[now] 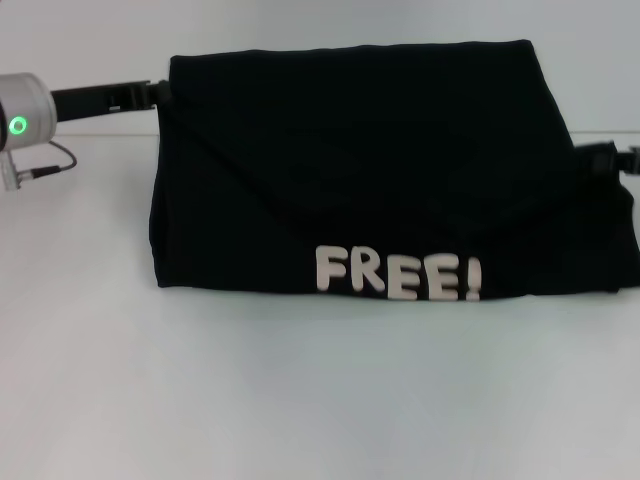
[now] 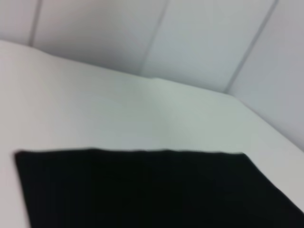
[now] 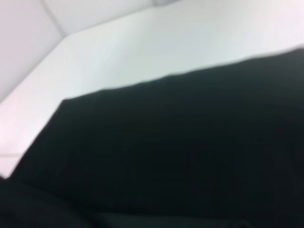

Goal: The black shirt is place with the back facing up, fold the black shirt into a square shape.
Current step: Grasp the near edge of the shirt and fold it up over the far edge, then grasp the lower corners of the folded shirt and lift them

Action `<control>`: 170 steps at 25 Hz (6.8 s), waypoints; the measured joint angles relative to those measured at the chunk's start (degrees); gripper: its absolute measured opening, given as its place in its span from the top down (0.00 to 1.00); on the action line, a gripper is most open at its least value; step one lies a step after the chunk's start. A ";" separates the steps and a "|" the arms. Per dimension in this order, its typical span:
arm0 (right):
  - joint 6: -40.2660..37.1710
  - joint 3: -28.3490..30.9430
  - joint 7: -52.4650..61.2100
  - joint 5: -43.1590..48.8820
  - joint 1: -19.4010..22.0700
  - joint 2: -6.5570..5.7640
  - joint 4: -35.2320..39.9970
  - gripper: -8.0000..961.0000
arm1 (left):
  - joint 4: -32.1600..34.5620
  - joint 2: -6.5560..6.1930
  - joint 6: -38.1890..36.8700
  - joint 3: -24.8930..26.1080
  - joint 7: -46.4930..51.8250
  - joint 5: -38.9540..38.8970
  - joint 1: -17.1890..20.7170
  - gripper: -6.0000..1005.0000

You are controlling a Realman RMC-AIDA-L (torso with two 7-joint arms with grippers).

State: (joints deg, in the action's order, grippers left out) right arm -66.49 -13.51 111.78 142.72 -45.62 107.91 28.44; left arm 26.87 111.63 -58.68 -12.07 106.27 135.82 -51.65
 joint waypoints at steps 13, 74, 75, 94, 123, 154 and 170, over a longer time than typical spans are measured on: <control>19.11 -6.76 -1.29 -6.42 -6.93 1.12 -4.12 0.93 | -2.11 0.61 12.77 -0.15 -6.45 -6.14 -3.21 0.97; -5.81 -10.45 -4.44 -21.18 3.48 5.17 4.16 0.23 | 11.00 7.12 -7.72 -14.55 8.97 -0.91 12.91 0.08; -5.39 -10.57 -4.22 -21.19 3.29 5.18 4.16 0.23 | 10.53 7.12 -6.83 -15.00 9.46 -0.91 12.76 0.08; -1.29 -11.01 -3.59 -21.04 2.28 5.64 3.48 0.23 | 6.88 7.49 2.40 -18.88 9.57 -0.73 12.07 0.08; -0.34 -11.01 -3.59 -21.26 2.37 5.69 3.46 0.23 | 5.96 7.79 2.03 -21.16 7.79 -0.62 12.10 0.14; 1.73 -12.51 11.64 -6.87 4.14 1.32 4.14 0.24 | 9.13 7.82 0.20 -20.44 8.29 1.81 12.66 1.00; 14.15 -15.70 13.85 -2.66 5.49 2.55 0.03 0.27 | 8.59 7.60 1.03 -20.89 8.34 1.66 11.36 1.00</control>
State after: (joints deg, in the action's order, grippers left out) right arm -52.35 -29.21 125.63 140.06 -40.13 110.45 28.47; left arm 35.46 119.23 -57.65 -32.96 114.61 137.48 -40.30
